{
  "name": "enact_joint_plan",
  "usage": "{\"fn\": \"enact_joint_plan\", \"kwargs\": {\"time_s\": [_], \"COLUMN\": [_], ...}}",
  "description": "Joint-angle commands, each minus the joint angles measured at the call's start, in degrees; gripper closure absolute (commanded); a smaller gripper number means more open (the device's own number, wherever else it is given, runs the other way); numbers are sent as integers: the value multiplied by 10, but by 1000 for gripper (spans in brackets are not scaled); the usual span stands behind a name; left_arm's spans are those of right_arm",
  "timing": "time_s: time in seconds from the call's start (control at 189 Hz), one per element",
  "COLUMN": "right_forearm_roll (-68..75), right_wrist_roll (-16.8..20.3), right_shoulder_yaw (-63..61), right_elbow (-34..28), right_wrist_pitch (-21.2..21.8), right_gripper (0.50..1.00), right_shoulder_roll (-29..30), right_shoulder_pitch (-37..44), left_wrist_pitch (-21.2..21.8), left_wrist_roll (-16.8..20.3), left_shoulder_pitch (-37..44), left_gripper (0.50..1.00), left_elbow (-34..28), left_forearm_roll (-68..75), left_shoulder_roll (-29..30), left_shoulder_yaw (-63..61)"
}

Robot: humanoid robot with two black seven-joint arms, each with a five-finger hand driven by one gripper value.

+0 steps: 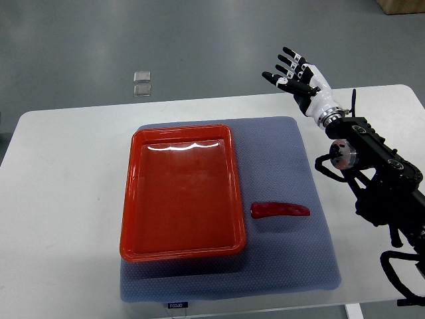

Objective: Place red pepper on red tray
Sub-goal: 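Swing the right hand down and reach toward the red pepper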

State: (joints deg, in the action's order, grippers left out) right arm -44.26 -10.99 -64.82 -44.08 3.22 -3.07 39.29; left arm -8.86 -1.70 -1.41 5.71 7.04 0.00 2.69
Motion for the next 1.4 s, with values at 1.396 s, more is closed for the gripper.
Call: {"fn": "enact_joint_plan", "kwargs": {"time_s": [1.396], "right_forearm_roll": [-290], "right_wrist_roll": [112], "right_shoulder_yaw": [544], "right_elbow": [-416], "right_wrist_pitch": [189], "right_gripper": [585], "right_shoulder_roll": [-395], "right_shoulder_pitch": [259], "left_wrist_pitch": [0], "left_wrist_roll": [-1], "left_shoulder_pitch": [0], "left_gripper": [500], "left_elbow": [0], "left_forearm_roll": [0], "left_shoulder_roll": [0], "left_shoulder_yaw": [0]}}
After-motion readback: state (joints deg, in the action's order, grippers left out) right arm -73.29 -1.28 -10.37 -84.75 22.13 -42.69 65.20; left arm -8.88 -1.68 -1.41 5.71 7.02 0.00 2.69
